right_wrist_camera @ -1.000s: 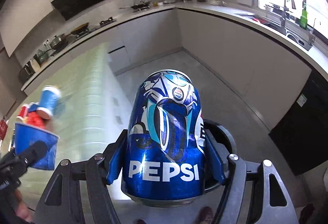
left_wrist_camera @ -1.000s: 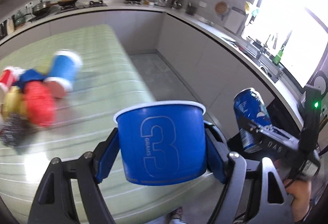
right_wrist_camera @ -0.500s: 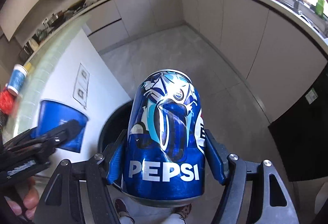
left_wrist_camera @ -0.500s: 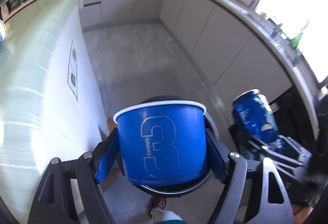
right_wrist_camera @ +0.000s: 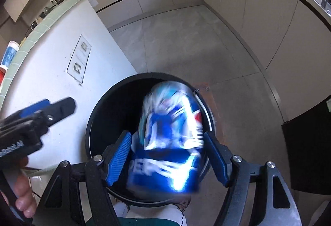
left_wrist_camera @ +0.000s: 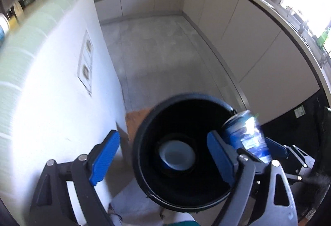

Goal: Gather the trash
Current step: 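Move both open tools back toward the remaining trash on the table, then grasp the coconut juice can with the left tool while the right tool grasps the blue paper cup, then carry the coconut can and blue cup to the black bin and release both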

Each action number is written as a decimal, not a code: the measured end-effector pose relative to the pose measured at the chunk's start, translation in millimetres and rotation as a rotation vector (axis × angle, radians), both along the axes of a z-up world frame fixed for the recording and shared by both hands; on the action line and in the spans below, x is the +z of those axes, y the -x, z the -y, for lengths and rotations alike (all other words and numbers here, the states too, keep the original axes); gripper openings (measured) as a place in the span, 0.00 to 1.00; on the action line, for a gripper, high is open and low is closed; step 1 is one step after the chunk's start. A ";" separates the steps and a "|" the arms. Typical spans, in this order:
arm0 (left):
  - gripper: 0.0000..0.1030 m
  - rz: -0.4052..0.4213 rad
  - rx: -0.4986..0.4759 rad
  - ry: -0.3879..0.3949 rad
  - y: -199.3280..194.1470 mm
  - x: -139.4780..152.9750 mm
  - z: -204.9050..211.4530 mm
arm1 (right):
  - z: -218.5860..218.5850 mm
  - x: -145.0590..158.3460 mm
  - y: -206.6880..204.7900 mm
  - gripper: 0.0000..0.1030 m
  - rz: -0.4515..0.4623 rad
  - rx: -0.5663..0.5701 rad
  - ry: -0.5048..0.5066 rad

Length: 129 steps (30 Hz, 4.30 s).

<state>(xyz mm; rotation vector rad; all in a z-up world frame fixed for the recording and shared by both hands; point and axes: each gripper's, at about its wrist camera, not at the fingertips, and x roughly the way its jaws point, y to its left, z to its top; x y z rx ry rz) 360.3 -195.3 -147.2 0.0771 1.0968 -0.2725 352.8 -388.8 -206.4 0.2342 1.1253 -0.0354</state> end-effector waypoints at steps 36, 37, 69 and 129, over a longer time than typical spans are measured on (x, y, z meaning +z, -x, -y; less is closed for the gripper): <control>0.85 0.208 0.284 0.007 19.1 135.3 -386.5 | -358.0 168.6 -18.9 0.72 0.299 0.065 -0.039; 0.85 0.204 0.299 0.009 18.3 134.6 -398.1 | -368.3 169.6 -20.1 0.72 0.295 0.077 -0.044; 0.85 0.149 0.467 -0.006 -38.5 99.7 -523.5 | -447.8 181.7 -98.6 0.72 0.330 0.125 -0.046; 0.52 0.268 0.345 0.126 -66.1 135.3 -500.2 | -418.6 173.5 -156.0 0.58 0.319 0.000 -0.013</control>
